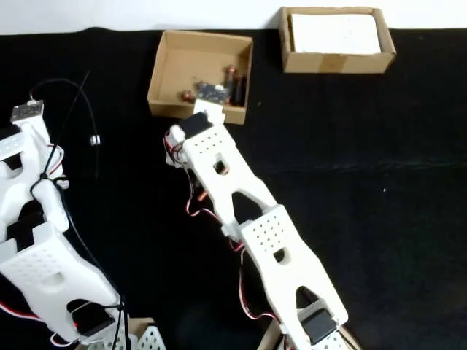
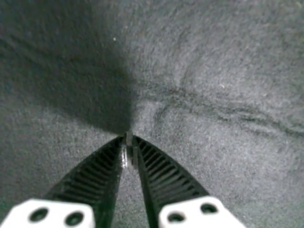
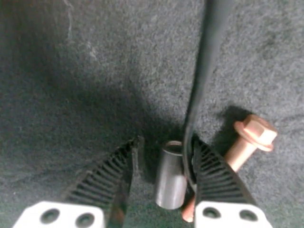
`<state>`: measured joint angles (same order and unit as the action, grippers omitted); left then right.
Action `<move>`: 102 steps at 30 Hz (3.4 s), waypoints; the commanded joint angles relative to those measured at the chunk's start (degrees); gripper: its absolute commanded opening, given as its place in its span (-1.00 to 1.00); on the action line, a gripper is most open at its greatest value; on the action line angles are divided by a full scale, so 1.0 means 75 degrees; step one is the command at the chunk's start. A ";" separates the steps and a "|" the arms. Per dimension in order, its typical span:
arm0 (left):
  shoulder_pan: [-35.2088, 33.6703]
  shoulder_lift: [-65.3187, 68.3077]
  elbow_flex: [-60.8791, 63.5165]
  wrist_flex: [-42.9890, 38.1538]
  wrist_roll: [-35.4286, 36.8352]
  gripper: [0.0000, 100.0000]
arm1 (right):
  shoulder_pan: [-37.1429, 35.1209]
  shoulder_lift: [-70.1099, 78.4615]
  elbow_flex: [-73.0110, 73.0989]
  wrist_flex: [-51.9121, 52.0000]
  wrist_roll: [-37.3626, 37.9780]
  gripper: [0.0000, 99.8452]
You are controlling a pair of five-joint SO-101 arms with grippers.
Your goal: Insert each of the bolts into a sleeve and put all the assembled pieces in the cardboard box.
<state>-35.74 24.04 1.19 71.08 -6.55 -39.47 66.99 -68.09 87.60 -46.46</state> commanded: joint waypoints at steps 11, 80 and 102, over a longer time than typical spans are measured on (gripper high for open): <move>-0.0053 -0.0451 -0.0111 -0.0059 -0.0070 -0.98 | 0.0041 0.0076 -0.0111 0.0205 0.0035 -0.99; 0.7015 0.1002 -0.1647 -0.0832 0.0399 -0.54 | 0.7449 -0.7168 0.2878 0.1776 0.3552 -0.99; 0.7051 0.2350 -0.4695 0.1360 0.0457 -0.98 | 0.7449 -0.7203 0.2889 0.1776 0.3552 -0.99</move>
<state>16.84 42.59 -28.44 78.81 -3.30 15.91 17.41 -46.02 100.53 -19.38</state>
